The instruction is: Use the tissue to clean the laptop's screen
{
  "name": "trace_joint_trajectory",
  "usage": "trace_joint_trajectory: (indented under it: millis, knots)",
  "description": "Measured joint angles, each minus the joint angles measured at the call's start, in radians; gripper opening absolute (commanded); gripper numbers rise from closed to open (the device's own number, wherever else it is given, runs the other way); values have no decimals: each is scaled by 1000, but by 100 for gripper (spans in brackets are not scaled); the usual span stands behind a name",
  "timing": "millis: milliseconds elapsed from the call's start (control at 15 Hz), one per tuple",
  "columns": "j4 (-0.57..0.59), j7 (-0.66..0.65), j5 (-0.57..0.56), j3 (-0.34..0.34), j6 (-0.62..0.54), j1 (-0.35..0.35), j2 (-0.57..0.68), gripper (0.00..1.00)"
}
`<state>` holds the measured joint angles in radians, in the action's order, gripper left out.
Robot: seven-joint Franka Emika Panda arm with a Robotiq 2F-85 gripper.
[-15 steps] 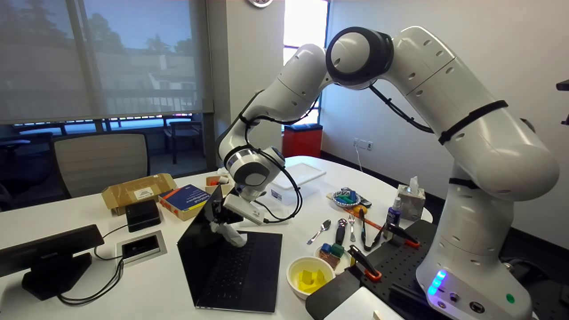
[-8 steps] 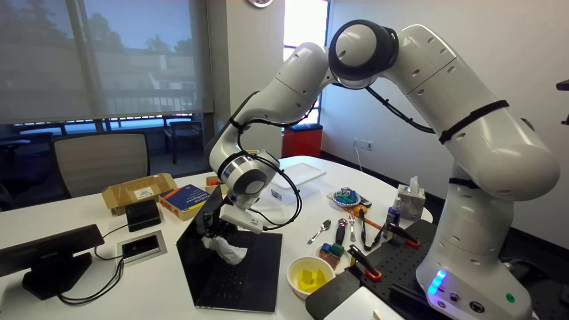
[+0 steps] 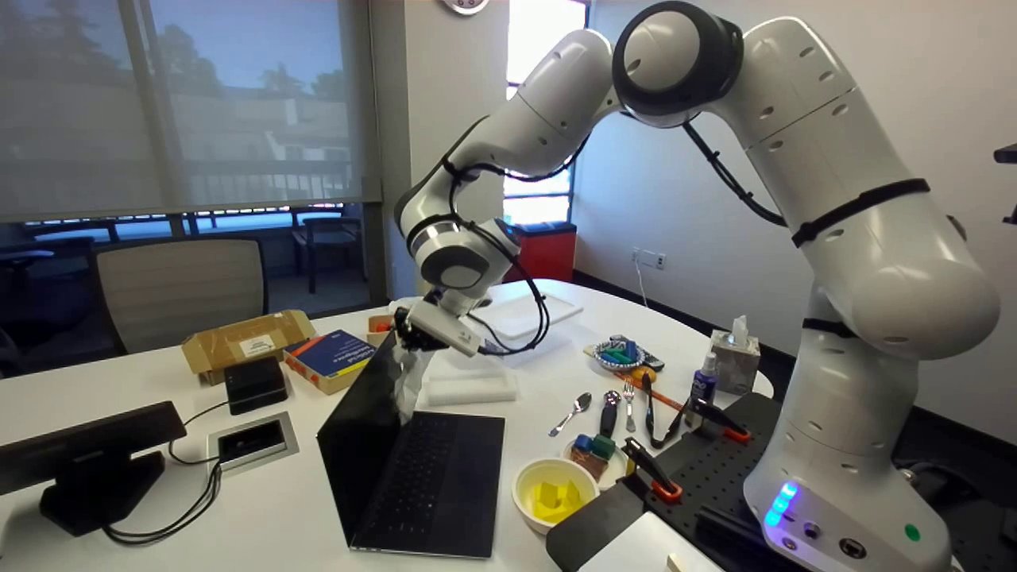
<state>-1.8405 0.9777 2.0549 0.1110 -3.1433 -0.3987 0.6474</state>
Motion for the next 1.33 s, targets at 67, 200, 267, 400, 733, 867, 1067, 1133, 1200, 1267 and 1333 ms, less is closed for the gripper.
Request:
trace_joint_trajectory:
  millis: [67,200,267,400,733,867,1067,1133,1200,1267,1333]
  knots:
    - [5,0,17,-35,-14,2,-8,0]
    - [25,-3,38,-103,-40,12,-8,0]
    - [36,-6,44,-133,-49,17,-2,0]
    - [59,-24,46,-167,-67,38,23,0]
    - [138,-86,45,-173,-91,90,146,34]
    - [165,-120,45,-167,-102,99,188,49]
    - [175,-150,44,-130,-159,108,203,72]
    - [177,-161,45,-114,-199,108,201,80]
    - [175,-212,4,-97,-241,104,198,87]
    - [175,-253,-11,-75,-293,101,193,95]
    - [176,-254,1,-49,-343,102,186,99]
